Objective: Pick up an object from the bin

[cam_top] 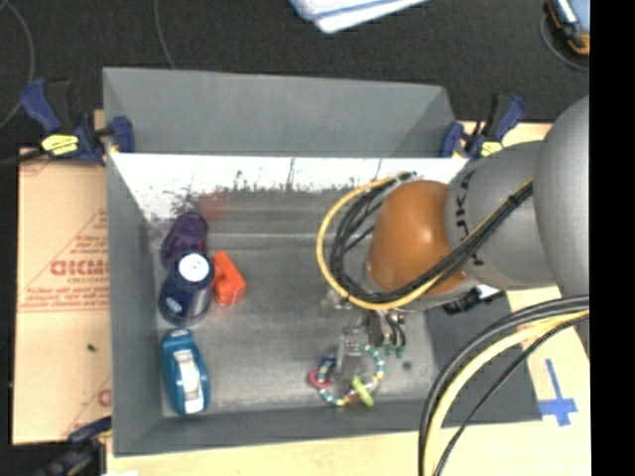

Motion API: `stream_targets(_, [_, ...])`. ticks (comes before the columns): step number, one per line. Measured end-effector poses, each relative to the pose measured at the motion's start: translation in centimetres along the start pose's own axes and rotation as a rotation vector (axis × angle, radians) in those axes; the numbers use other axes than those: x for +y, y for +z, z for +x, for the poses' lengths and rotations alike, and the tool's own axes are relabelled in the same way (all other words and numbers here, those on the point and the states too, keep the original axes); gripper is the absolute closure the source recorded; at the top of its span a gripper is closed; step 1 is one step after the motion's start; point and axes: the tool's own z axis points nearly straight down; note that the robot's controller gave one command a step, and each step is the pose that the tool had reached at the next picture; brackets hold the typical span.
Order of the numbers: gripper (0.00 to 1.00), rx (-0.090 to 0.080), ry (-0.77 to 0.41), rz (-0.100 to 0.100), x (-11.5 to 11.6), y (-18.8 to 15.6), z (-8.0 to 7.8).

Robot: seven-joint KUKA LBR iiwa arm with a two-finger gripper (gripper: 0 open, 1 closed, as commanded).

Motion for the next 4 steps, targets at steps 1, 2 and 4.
stream_targets(1, [1.0, -0.017, -0.144, -0.001, -0.6, -0.4, 2.1])
stream_targets(2, [1.0, -0.017, -0.143, -0.002, -0.6, -0.4, 2.1])
stream_targets(4, [0.0, -0.019, -0.173, -0.002, -0.9, -14.1, 3.2])
